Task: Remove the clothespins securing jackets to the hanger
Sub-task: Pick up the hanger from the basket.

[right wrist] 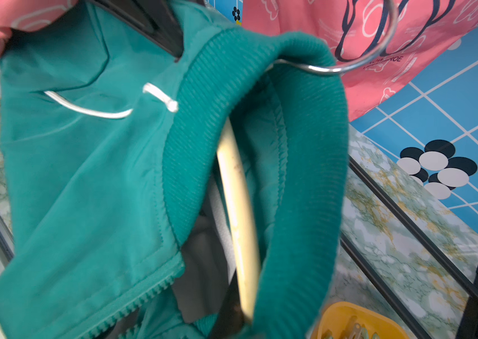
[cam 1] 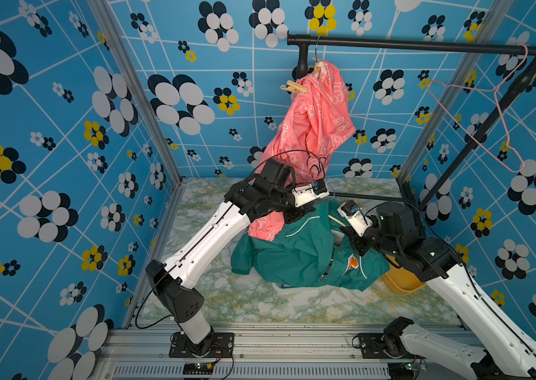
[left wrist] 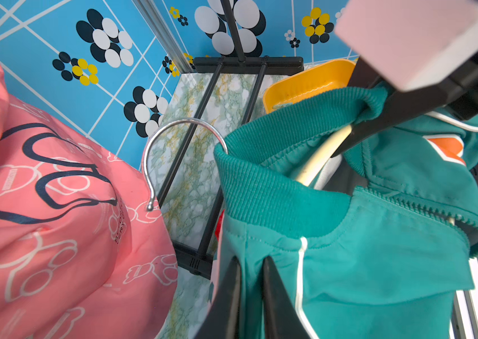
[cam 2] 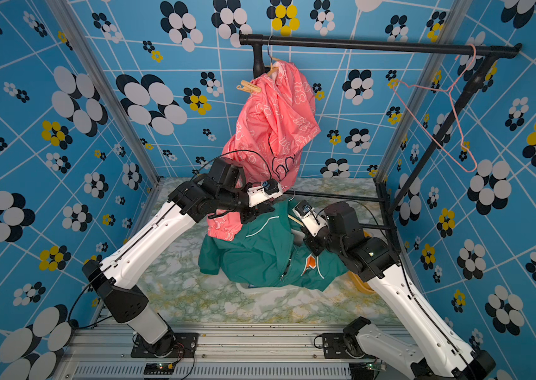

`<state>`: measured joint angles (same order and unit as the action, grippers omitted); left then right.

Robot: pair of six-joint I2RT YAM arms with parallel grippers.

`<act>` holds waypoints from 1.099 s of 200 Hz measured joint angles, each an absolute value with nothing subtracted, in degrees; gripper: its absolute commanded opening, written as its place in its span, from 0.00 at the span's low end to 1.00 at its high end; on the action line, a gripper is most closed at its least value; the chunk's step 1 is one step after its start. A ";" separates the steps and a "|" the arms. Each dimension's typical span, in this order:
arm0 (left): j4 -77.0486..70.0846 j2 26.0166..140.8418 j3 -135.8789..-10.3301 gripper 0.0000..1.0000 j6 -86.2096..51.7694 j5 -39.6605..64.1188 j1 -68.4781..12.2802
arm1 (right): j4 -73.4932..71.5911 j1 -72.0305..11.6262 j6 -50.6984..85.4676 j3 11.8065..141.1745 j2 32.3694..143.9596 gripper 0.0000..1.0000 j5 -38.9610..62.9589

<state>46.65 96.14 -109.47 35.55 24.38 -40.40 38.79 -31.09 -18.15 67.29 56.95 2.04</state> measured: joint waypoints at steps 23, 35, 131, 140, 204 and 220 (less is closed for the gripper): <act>47.09 96.36 -109.97 0.36 36.29 24.18 -41.30 | 38.57 -31.11 -18.90 67.02 55.31 0.07 2.07; 47.55 96.68 -110.52 0.33 36.47 23.92 -41.65 | 38.63 -31.11 -19.20 67.00 54.70 0.07 2.07; 49.43 100.36 -111.94 0.28 39.44 19.49 -44.10 | 38.83 -31.09 -19.94 65.28 53.10 0.05 1.80; 49.36 100.51 -111.94 0.21 40.01 19.14 -44.27 | 38.94 -31.09 -20.01 65.06 52.77 0.05 1.78; 48.10 98.52 -107.63 0.00 43.07 15.70 -45.78 | 36.10 -30.98 -20.32 64.34 52.12 0.50 -0.25; 42.76 96.99 -102.80 0.00 42.39 8.45 -47.48 | 31.62 -31.27 -18.94 64.47 51.55 0.60 -1.10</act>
